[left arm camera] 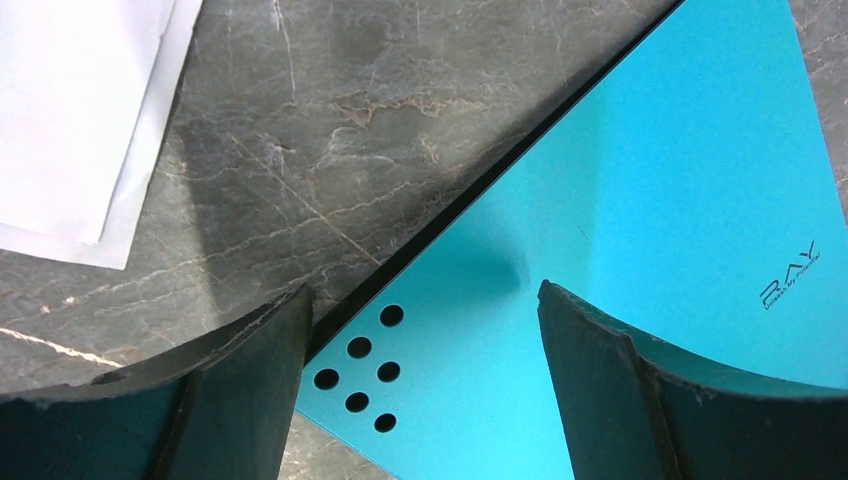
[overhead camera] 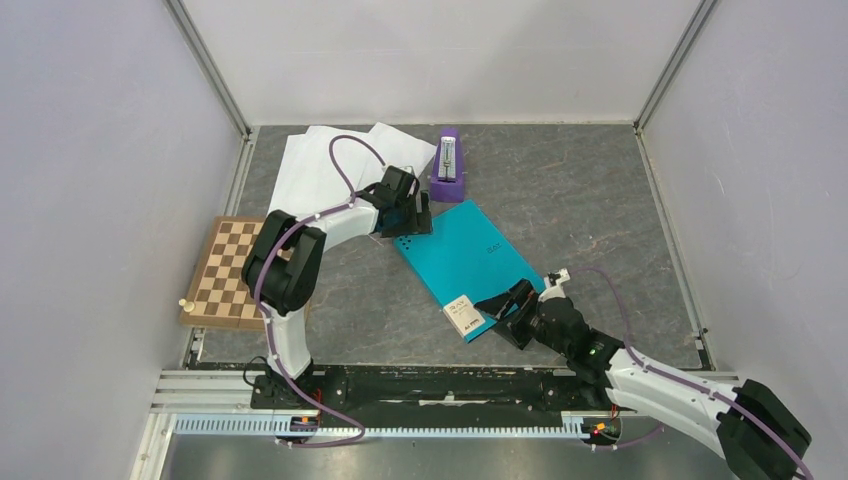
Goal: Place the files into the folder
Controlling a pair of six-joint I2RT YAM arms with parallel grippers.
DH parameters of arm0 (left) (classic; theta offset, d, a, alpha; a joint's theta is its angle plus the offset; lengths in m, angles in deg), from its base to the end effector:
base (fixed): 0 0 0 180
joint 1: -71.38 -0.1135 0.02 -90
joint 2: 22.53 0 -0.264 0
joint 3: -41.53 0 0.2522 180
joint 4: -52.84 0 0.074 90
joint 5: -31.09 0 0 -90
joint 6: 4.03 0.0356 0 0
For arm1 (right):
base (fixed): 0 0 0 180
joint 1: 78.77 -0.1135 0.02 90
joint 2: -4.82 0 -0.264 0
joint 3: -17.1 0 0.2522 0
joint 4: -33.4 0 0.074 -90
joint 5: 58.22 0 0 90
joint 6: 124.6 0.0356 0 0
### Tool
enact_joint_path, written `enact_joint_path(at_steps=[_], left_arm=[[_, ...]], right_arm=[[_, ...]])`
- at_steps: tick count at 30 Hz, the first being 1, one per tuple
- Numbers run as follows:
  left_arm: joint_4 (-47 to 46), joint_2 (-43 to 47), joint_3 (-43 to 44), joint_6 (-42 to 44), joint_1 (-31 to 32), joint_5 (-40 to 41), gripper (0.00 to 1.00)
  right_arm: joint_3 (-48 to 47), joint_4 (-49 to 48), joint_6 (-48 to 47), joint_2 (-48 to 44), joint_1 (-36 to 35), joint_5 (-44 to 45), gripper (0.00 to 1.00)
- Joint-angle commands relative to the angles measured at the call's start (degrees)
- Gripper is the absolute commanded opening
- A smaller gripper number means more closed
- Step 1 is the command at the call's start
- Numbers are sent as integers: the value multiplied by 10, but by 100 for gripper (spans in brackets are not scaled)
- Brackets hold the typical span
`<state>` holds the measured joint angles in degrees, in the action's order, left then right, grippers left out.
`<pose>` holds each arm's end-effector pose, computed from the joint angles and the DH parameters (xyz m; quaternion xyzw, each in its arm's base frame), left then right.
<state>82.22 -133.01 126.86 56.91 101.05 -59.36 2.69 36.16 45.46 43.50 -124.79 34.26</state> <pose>0.3511 -0.2004 0.1644 0.0063 0.9524 -0.1526 0.2636 0.0993 0.1007 0.1250 0.2604 0.8119 0.4570 0.2532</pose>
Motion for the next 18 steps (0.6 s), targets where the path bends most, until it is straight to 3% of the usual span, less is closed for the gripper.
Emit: enact_joint_path(at_steps=[1,11,18], left_arm=[[73,2,-22,-37,13,-17,89],[73,6,-23,-36,13,-27,89],[73,20,-27,-35,13,-64,89]], right_arm=[[117,-52,-8,29,-2,10,98],[143,-112,12,8,-3,19,99],[139,-159,-28,-37,-2,73,85]])
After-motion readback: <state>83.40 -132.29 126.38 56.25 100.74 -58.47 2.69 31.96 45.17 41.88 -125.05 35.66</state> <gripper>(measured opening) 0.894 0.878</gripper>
